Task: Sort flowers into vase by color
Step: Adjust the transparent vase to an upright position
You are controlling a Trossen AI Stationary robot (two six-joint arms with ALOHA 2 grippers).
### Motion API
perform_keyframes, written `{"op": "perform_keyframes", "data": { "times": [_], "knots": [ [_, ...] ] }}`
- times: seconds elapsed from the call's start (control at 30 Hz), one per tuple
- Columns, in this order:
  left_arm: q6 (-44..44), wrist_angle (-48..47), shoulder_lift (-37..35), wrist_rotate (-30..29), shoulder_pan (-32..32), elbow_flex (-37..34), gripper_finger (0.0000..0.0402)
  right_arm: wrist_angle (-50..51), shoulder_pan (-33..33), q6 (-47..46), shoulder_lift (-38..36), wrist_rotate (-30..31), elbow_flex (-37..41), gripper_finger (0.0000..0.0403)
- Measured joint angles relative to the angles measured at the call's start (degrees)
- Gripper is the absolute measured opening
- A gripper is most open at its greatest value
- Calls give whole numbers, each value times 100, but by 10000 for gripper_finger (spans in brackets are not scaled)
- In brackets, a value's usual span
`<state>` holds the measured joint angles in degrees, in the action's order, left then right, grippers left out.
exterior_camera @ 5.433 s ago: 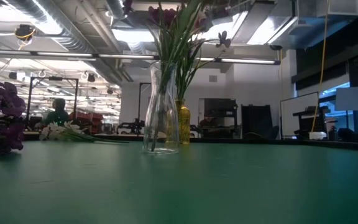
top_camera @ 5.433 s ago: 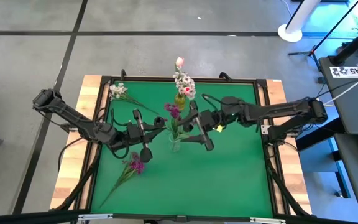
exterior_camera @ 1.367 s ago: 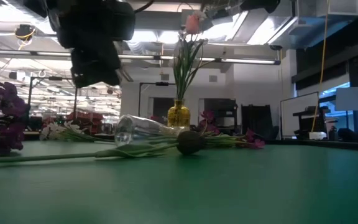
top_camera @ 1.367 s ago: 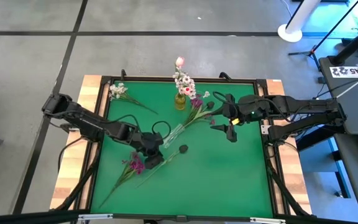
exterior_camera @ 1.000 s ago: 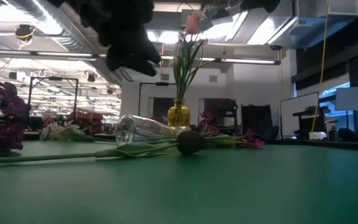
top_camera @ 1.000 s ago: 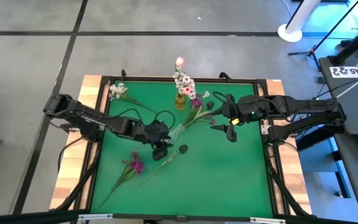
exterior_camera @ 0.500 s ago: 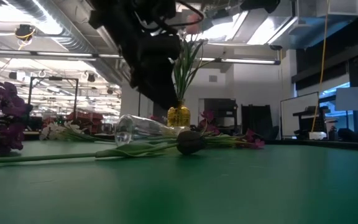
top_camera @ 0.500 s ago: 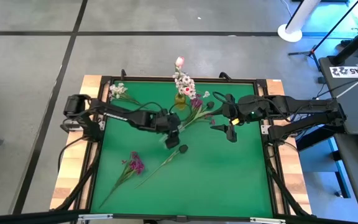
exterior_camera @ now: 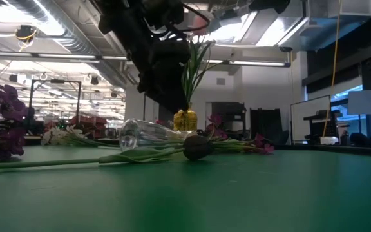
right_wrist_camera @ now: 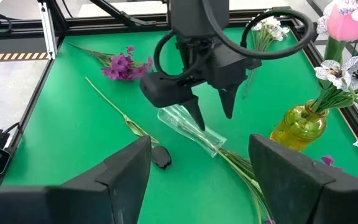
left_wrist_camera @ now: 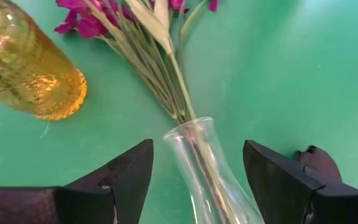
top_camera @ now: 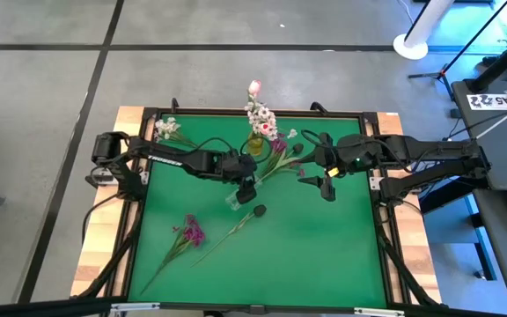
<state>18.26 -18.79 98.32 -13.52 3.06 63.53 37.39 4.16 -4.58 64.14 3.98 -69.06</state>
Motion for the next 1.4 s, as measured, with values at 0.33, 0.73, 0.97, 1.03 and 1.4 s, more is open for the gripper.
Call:
{"op": "perform_keyframes", "data": {
  "times": [0.33, 0.73, 0.97, 1.03, 1.4],
  "knots": [
    [114, 102, 0, 103, -82, -2, 244, 105, 0, -10, 76, 6, 4, 269],
    [268, 156, 2, 7, -338, -2, 244, 960, -2, -440, 74, 407, 127, 269],
    [264, -18, 2, -225, -216, -4, 244, 431, -2, -441, 72, 581, 890, 269],
    [253, -24, 2, -204, -155, -4, 244, 169, -7, -444, 72, 596, 1190, 269],
    [214, 0, 126, 180, 84, -9, 244, -741, -7, -610, 72, 592, 2009, 269]
  ]
}}
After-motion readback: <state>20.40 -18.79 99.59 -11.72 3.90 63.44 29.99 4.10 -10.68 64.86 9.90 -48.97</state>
